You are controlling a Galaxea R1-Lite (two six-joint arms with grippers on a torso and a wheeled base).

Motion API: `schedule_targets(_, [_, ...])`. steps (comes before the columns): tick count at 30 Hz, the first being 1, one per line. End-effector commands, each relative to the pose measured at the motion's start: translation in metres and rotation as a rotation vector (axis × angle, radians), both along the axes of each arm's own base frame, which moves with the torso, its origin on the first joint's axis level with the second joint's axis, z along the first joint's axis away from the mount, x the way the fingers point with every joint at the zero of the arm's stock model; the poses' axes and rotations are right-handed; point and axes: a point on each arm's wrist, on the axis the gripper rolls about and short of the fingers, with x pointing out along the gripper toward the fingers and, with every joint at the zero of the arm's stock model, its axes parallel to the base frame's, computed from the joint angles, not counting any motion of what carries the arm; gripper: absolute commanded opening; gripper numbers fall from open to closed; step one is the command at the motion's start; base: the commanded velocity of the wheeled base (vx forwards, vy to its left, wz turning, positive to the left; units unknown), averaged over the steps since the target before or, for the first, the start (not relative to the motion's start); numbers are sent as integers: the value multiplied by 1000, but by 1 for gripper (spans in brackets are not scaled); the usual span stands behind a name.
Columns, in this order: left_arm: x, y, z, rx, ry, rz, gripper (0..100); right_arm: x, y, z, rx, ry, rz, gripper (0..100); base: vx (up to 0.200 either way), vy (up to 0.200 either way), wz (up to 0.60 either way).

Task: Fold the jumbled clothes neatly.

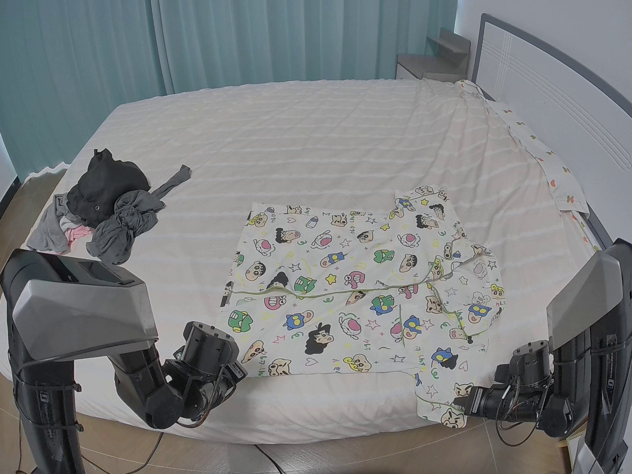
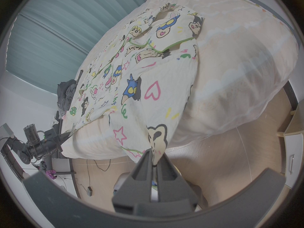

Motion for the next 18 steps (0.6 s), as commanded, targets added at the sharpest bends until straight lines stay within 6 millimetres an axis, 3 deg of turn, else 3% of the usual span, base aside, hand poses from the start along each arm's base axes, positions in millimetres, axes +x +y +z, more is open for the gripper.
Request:
schedule_targets(1, [-12, 4, 9, 19, -3, -22, 0, -3, 1, 1, -18, -5, -5, 0, 0, 0, 0])
schedule_targets(18, [-27, 8, 9, 86, 13, -39, 0, -9, 4, 12, -41, 11, 7, 0, 0, 0, 0])
